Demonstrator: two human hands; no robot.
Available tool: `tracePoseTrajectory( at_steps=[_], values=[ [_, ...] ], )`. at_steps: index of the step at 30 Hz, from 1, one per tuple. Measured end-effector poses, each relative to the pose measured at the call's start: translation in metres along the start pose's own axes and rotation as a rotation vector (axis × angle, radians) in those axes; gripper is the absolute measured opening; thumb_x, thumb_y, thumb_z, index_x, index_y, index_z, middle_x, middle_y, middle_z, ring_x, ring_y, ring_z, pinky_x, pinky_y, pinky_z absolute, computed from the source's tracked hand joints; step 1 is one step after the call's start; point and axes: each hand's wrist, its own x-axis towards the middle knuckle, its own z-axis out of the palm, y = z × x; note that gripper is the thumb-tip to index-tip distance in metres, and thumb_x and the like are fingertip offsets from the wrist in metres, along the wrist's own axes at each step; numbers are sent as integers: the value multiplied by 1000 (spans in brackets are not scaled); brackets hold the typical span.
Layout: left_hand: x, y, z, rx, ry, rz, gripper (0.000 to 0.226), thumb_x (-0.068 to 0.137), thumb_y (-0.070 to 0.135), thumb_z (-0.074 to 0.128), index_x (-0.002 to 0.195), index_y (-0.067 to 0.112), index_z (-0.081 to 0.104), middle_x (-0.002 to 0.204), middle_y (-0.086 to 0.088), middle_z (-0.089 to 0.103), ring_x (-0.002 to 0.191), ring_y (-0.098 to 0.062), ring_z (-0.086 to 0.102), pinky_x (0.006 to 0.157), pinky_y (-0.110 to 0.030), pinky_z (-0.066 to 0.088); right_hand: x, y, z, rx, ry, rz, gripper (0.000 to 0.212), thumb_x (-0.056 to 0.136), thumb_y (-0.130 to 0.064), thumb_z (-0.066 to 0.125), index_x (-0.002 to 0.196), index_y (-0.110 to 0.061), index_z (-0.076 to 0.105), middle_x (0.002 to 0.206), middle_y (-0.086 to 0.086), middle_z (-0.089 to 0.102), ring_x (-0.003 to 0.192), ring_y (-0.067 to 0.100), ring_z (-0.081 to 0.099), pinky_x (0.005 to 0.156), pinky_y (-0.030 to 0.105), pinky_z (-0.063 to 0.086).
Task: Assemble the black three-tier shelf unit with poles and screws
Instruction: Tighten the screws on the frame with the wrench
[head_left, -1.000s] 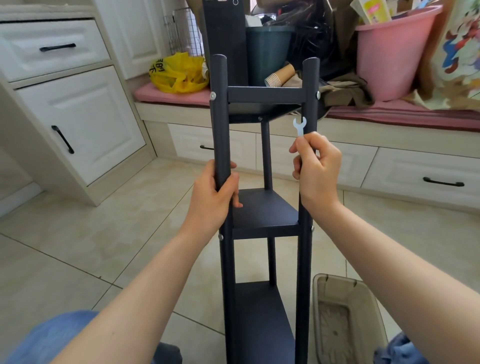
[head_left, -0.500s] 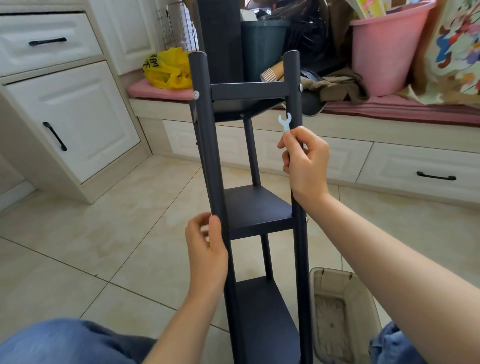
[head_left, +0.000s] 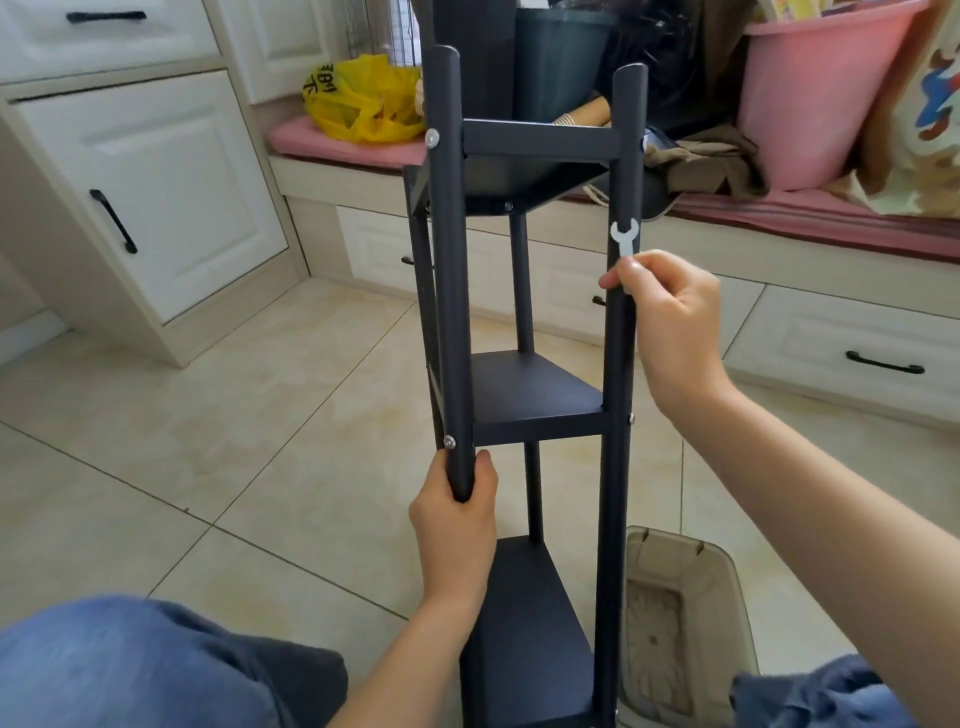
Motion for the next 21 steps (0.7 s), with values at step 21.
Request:
tracePoseTrajectory(
  at_steps=[21],
  values=[
    [46, -8, 9, 119, 14, 286, 12, 102, 45, 44, 99, 35, 50, 71, 16, 57, 59, -5, 54, 51, -13, 42, -109, 44, 31, -283, -361, 140, 19, 97, -20, 62, 88, -14, 78, 65, -10, 68, 68, 3, 61, 61, 10, 44]
  ],
)
